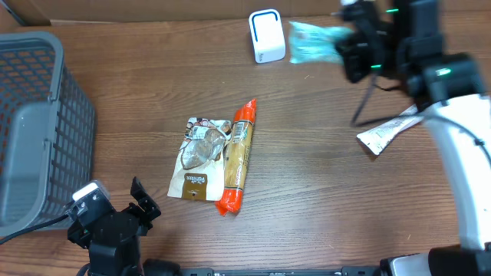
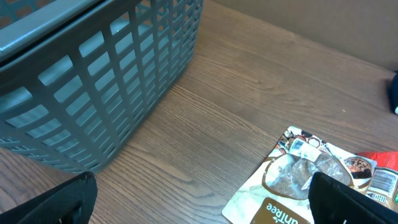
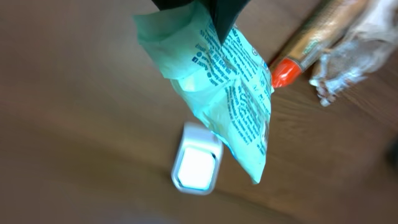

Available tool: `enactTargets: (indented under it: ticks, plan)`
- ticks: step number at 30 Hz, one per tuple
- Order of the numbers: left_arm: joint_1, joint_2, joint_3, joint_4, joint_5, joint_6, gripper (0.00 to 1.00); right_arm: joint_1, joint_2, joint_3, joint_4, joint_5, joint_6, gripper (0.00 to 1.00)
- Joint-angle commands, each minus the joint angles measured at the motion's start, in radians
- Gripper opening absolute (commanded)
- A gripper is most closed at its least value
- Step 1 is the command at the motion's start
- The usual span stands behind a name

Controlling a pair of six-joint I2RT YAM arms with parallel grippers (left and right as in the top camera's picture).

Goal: Scan the item barcode
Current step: 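Move the green pack right and drop it beside the white tube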

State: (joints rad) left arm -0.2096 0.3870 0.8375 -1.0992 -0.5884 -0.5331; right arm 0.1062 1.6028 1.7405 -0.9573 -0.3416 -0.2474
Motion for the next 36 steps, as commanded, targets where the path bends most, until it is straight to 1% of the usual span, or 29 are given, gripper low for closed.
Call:
enactTargets:
  ticks: [1, 5, 8, 14, 16, 19, 22, 24, 25, 26, 28, 30, 36]
  plan:
    - [-0.004, -0.003, -0.002, 0.0, -0.017, -0.014, 1.0, -0.142, 0.031, -0.025, -0.034, -0.192, 0.27, 0.04]
    - [-0.004, -0.003, -0.002, 0.0, -0.017, -0.014, 1.0, -0.255, 0.079, -0.1, -0.014, -0.156, 0.409, 0.04]
    - [-0.004, -0.003, -0.002, 0.0, -0.017, -0.014, 1.0, -0.297, 0.129, -0.154, 0.012, -0.067, 0.483, 0.04]
    - [-0.004, -0.003, -0.002, 0.0, -0.017, -0.014, 1.0, -0.311, 0.222, -0.272, 0.172, 0.048, 0.516, 0.04]
    - [-0.004, -0.003, -0.002, 0.0, -0.017, -0.014, 1.0, -0.311, 0.242, -0.304, 0.213, 0.1, 0.561, 0.04]
    - [-0.004, -0.003, -0.002, 0.0, -0.017, -0.014, 1.0, -0.311, 0.262, -0.339, 0.247, 0.199, 0.615, 0.04]
    - [-0.004, -0.003, -0.002, 0.0, -0.017, -0.014, 1.0, -0.311, 0.262, -0.341, 0.237, 0.23, 0.615, 0.05]
    - [-0.004, -0.003, -0.002, 0.0, -0.017, -0.014, 1.0, -0.312, 0.262, -0.341, 0.225, 0.241, 0.614, 0.21]
    - [-0.004, -0.003, -0.002, 0.0, -0.017, -0.014, 1.0, -0.311, 0.262, -0.341, 0.218, 0.245, 0.614, 0.32]
    - [-0.004, -0.003, -0.002, 0.0, -0.017, -0.014, 1.0, -0.311, 0.262, -0.341, 0.211, 0.245, 0.614, 0.37]
    - [-0.004, -0.003, -0.002, 0.0, -0.017, -0.014, 1.0, -0.311, 0.262, -0.341, 0.2, 0.244, 0.615, 0.44]
    - [-0.004, -0.003, -0.002, 0.0, -0.017, -0.014, 0.99, -0.311, 0.262, -0.34, 0.188, 0.248, 0.615, 0.47]
    - [-0.004, -0.003, -0.002, 0.0, -0.017, -0.014, 1.0, -0.309, 0.26, -0.293, 0.124, 0.243, 0.614, 0.46]
